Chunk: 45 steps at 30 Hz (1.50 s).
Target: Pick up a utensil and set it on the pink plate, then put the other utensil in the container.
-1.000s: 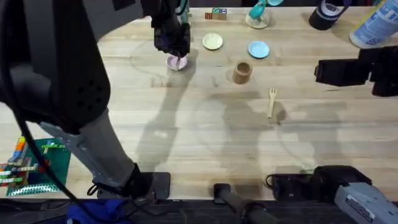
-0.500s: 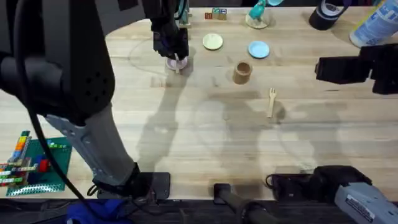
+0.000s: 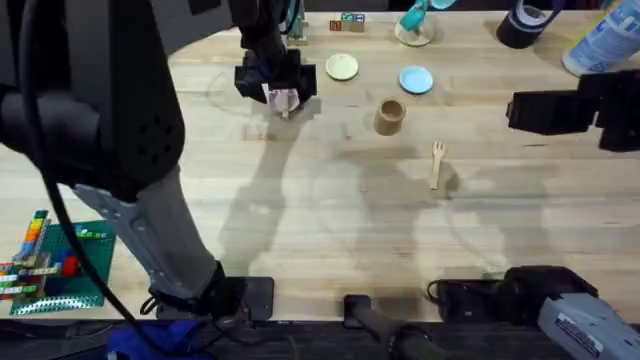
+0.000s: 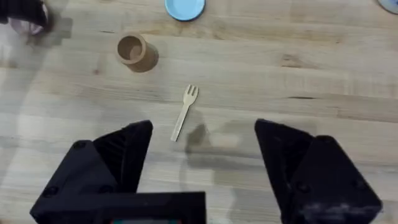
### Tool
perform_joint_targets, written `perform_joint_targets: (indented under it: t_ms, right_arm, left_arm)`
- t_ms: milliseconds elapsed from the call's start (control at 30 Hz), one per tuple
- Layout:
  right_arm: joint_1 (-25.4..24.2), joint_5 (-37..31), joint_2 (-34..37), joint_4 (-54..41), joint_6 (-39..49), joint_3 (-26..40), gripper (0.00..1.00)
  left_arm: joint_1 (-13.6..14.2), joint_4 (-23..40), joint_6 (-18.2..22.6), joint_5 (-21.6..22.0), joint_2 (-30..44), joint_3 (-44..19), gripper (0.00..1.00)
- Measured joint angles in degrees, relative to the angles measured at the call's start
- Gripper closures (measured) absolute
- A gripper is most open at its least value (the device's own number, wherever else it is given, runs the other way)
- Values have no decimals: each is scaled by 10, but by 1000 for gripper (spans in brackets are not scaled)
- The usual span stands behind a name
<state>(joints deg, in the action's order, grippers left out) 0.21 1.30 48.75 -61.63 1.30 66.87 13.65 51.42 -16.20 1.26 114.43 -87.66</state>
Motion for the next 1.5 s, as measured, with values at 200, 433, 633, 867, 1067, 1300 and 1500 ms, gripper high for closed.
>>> perform_joint_targets:
  t_ms: [200, 433, 633, 867, 1067, 1300, 1500]
  right_arm:
    - [0, 0, 0, 0, 0, 0, 4]
    - [0, 0, 0, 0, 0, 0, 4]
    - [0, 0, 0, 0, 0, 0, 3]
    - [0, 0, 0, 0, 0, 0, 3]
    - [0, 0, 0, 0, 0, 0, 4]
    - [0, 0, 0, 0, 0, 0, 3]
    - [0, 0, 0, 0, 0, 0, 4]
  left_arm:
    - [7, 35, 1, 0, -6, -23, 54]
    - [24, 95, 2, -1, -62, -23, 6]
    - [42, 230, 2, -1, -213, -23, 7]
    - [42, 254, 2, 0, -441, 32, 7]
    - [42, 240, 4, 0, -582, 124, 7]
    - [42, 246, 36, -17, -709, 187, 7]
    - [42, 246, 102, -58, -769, 220, 6]
